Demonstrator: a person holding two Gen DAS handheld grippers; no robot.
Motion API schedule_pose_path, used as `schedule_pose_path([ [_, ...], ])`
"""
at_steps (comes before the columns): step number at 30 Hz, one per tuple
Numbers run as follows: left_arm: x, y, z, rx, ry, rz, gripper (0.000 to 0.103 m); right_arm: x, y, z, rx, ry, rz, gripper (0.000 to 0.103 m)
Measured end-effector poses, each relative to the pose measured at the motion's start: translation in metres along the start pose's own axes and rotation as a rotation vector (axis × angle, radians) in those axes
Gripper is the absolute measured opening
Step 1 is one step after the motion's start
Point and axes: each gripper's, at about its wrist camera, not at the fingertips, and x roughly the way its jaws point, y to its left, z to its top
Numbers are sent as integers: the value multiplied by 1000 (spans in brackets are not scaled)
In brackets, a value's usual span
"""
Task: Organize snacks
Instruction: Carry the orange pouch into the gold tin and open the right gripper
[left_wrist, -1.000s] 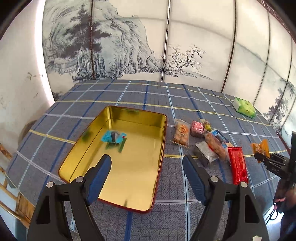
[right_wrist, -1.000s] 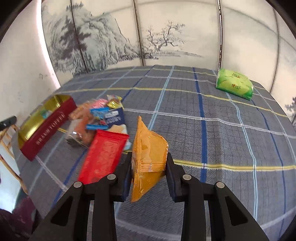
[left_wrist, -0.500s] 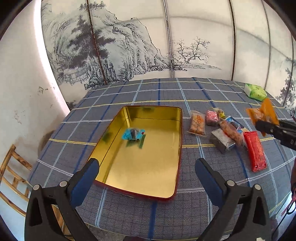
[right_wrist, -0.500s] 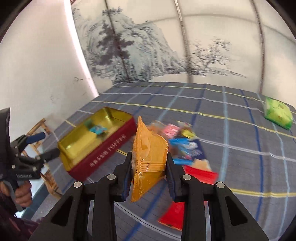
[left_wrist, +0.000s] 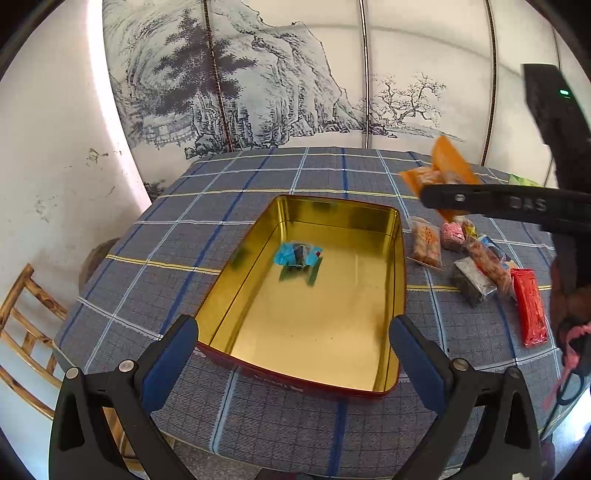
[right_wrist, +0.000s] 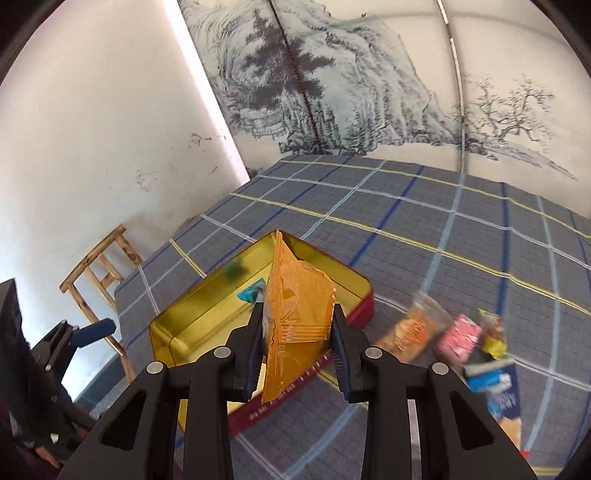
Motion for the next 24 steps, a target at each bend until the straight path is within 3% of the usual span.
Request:
schedule_pose_path([
  [10,16,24,-2,-35,16,-8,102,75,13,27,-11,102,11,34],
  [17,27,34,-5,-52,48,-27,102,104,13,35,6,151,8,34],
  [24,24,37,-8,-61,20,-8,102,129,17,42,5,188,-18,34],
])
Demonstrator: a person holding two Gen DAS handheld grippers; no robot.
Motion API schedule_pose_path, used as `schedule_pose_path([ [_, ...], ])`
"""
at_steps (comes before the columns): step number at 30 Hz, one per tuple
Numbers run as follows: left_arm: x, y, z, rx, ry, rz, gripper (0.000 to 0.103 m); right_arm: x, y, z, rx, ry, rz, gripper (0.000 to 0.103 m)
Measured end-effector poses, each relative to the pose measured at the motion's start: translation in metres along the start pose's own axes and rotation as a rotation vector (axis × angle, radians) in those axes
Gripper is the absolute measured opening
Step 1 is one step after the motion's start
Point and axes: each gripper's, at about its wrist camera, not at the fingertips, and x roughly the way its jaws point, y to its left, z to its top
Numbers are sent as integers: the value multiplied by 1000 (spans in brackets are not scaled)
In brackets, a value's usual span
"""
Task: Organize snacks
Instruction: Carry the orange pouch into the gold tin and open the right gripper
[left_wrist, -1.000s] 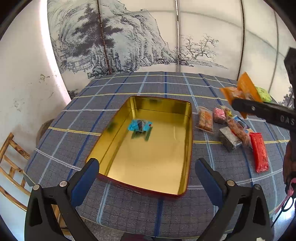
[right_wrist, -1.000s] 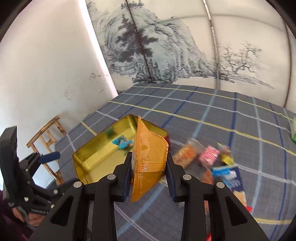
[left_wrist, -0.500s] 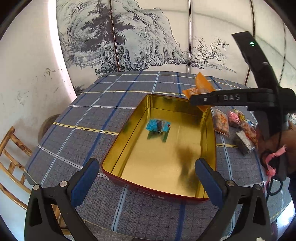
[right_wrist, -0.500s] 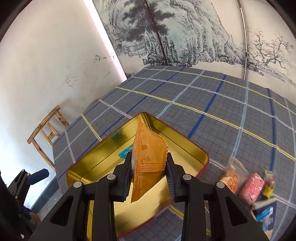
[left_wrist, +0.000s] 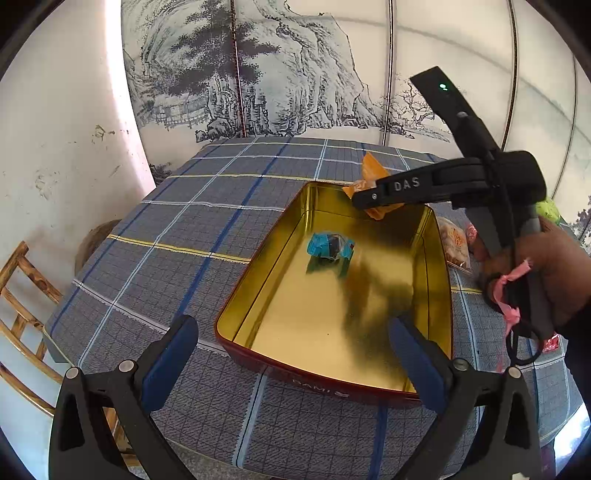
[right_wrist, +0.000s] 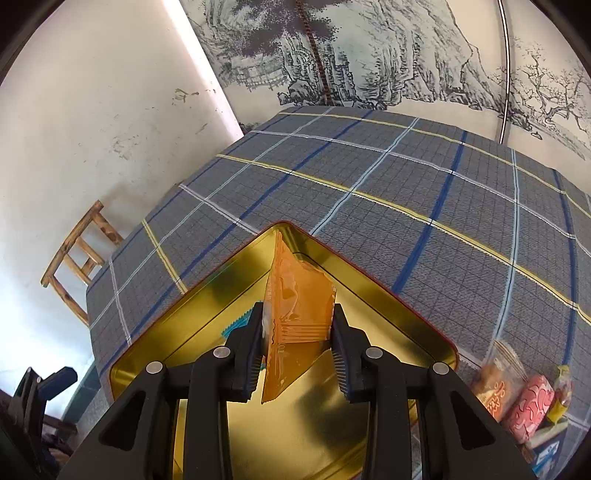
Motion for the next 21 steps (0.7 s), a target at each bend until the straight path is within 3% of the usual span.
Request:
schedule_pose_path([
  [13,1,1,-4,25,-2,35,102,24,11,15,10,18,-9,37],
  [21,-1,1,-7,29,5,33,102,20,19,18,28,-26,25,39],
])
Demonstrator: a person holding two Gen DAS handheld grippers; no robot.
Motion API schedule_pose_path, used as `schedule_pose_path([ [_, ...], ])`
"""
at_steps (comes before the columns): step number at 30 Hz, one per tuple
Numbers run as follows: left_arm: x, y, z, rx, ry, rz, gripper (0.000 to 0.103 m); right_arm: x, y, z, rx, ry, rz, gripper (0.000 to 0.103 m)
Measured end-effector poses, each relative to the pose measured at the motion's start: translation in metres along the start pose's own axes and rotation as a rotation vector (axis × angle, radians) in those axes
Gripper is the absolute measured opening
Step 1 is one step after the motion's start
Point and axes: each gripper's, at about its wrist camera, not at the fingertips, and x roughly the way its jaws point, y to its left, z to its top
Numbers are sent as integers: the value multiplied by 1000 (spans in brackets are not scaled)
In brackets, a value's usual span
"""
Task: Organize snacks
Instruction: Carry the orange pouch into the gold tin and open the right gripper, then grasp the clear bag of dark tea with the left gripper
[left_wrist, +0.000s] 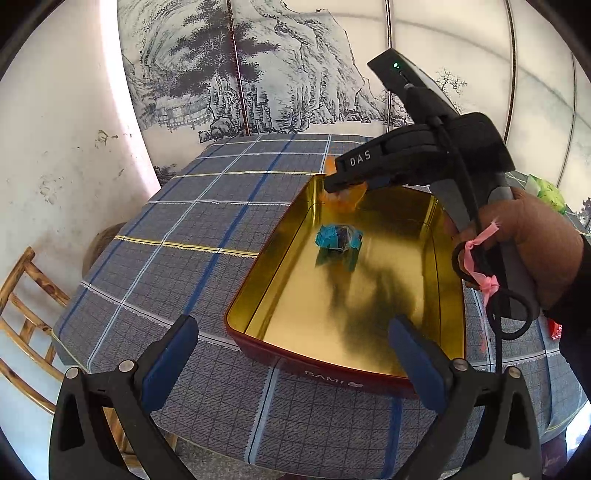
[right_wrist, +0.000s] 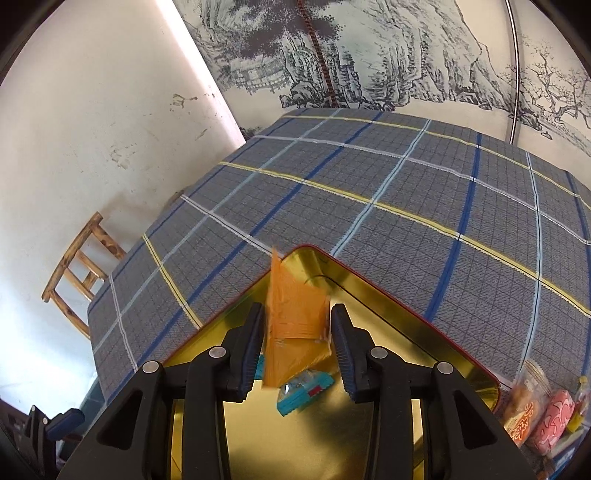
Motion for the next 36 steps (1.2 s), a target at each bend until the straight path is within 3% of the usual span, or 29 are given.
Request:
schedule_pose_path([
  [3,0,1,-1,-3,7,-2,102,-6,0,1,9,-22,5,48],
  [9,-5,-4,-1,13,-3,4,102,-31,3,-5,9,-79,47,51],
  [15,-14,-12,0,36,-18,-3,102,-85,-1,-40,-8,-181,56,58],
  [19,-20,-21,0,64,-18,-42,102,-145,-22,-89,-34,-286,-57,67],
  [22,-24,-30,2,91,-11,-101,102,-193,-62,-136,13,-341,-183,72],
  [29,-28,-77,11,170,21,-265,102,-254,-170,-232,232,-295,-466,73],
  [33,-27,-117,18,245,77,-394,102,-266,-206,-267,306,-284,-513,73],
  [36,-19,-147,26,295,117,-403,102,-269,-220,-280,350,-305,-483,73],
])
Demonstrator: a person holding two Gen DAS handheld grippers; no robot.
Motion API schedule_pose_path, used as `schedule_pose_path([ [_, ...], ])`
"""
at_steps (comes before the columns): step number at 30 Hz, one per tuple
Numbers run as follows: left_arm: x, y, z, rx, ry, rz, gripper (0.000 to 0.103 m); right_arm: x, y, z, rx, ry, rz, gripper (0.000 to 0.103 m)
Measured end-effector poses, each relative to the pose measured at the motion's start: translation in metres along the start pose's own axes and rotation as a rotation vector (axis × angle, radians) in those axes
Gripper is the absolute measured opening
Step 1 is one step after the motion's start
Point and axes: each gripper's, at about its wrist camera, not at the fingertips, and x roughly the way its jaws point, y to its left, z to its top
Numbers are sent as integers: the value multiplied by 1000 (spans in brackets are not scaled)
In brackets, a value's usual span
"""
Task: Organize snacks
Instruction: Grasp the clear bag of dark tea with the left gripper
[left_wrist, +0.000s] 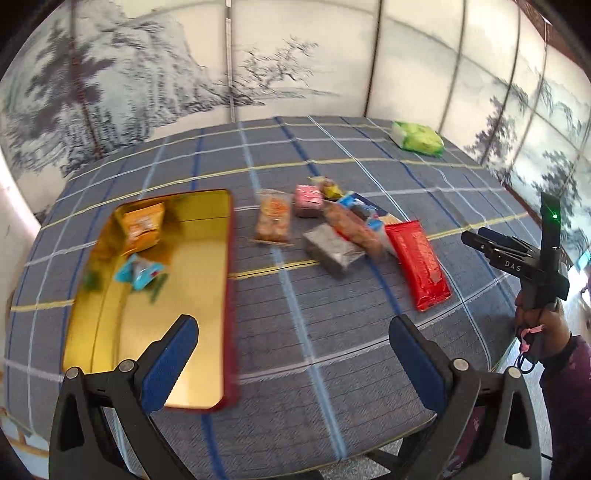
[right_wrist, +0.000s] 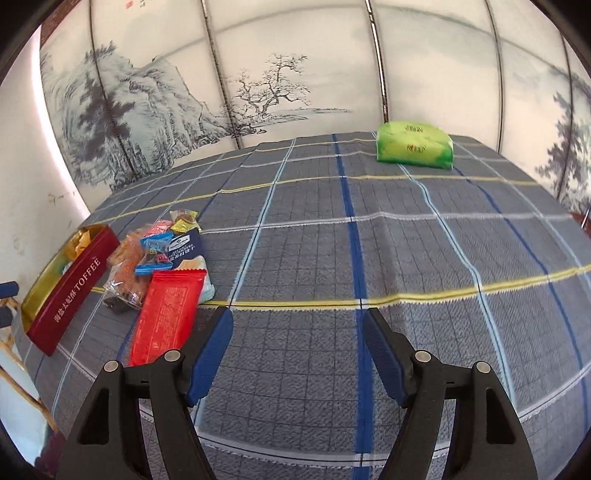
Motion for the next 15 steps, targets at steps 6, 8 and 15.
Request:
schedule_pose_path([
  [6,47,-17,29,13,100,14,81,-2,3,-2,-38,-16,56,73],
  [8,67,-15,37,-12,164,2,63,-6,4,-4,-35,-31,76,74],
  [15,104,-18,53,-51,244,-24,57,-10,-4,-5,8,-60,141,75],
])
